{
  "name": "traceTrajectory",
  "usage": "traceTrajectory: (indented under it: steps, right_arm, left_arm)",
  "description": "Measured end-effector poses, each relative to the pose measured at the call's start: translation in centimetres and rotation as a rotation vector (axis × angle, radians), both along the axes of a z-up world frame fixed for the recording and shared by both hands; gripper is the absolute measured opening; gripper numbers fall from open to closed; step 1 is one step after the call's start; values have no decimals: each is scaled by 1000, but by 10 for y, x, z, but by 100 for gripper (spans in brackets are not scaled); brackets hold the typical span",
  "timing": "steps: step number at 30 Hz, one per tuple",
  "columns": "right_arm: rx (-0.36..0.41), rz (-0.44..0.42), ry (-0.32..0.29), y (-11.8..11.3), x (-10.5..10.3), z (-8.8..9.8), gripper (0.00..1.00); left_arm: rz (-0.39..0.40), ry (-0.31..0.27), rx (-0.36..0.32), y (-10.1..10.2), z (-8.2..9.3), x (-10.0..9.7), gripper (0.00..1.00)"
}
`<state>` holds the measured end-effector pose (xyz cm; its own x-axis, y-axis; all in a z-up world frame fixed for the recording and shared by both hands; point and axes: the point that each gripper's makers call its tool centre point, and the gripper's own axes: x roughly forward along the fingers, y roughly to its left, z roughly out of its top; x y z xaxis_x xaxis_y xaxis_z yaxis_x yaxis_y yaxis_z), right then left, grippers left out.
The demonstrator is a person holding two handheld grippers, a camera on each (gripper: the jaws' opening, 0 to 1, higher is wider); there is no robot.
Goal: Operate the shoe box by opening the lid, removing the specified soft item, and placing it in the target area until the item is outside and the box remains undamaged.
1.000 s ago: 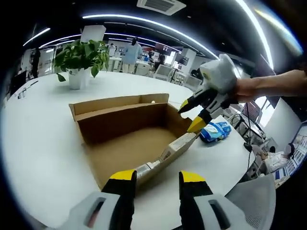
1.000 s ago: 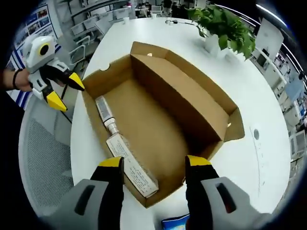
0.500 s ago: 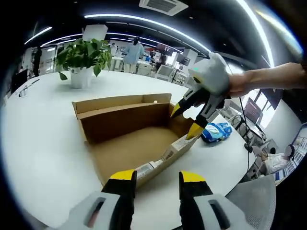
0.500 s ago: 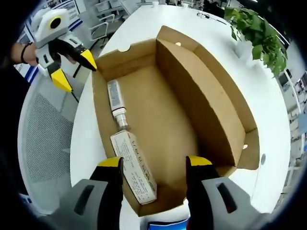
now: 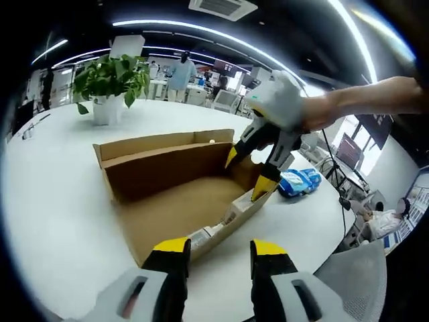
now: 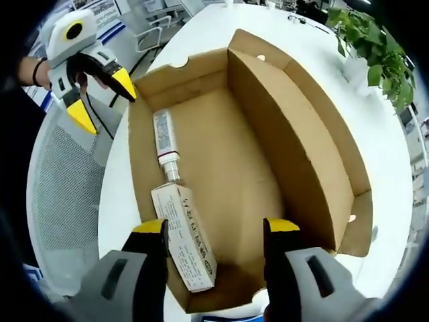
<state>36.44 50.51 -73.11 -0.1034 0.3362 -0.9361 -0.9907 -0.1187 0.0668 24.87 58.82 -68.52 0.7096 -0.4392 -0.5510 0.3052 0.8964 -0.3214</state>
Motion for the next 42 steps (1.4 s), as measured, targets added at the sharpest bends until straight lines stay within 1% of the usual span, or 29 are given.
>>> traceTrajectory:
  steps: [2,5,7,11,12,13,16,19,21,26,28,30,33,34,38,40,42]
  right_arm:
    - [1,-9,-10,-2,3,1,52]
    - [1,-16,-42,-5,10,2,52]
    - [-1,-21,-49,-6,12,3,51]
    - [-6,-3,-55,-5,8,4,49]
    - [-1,14,-62,-3,6,6,48]
    - [4,17,-57,-2,4,7,49]
    - [23,29,-16,6,-7,9,51]
    - [-2,79,-20,7,-14,4,52]
    - [-10,95,-27,9,-16,1,48]
    - [-39,130,-49,12,-17,-7,45]
    - [-65,143,-61,10,-17,-14,43]
    - [-80,140,-66,10,-17,-18,40]
    - [-134,143,-103,3,-13,-24,38]
    - [-141,146,-110,2,-12,-26,37]
    - [-177,148,-123,-5,-12,-32,31]
    - [-184,121,-122,-8,-12,-34,29]
    - [-178,75,-107,-10,-12,-36,25]
  left_arm:
    - [0,-1,-1,-1,1,0,36]
    - [-2,-3,3,0,0,0,36]
    - [-2,-2,3,0,0,0,36]
    - [-3,-3,3,0,0,0,36]
    - [-3,-3,3,0,0,0,36]
    - [-1,-3,2,0,0,0,36]
    - [0,-2,-1,0,-1,0,36]
    - [-4,-1,-2,-1,-1,-1,36]
    - [-4,-1,-4,-1,-1,-1,36]
    - [-7,-1,-1,-1,0,-3,36]
    - [-8,0,0,-1,-1,-3,36]
    - [-7,0,0,0,-1,-4,36]
    - [-8,-3,3,0,0,-4,36]
    - [-9,-3,4,0,0,-5,36]
    - [-10,-5,3,0,1,-5,35]
    - [-11,-7,2,0,1,-4,35]
    - [-11,-9,0,-1,2,-4,35]
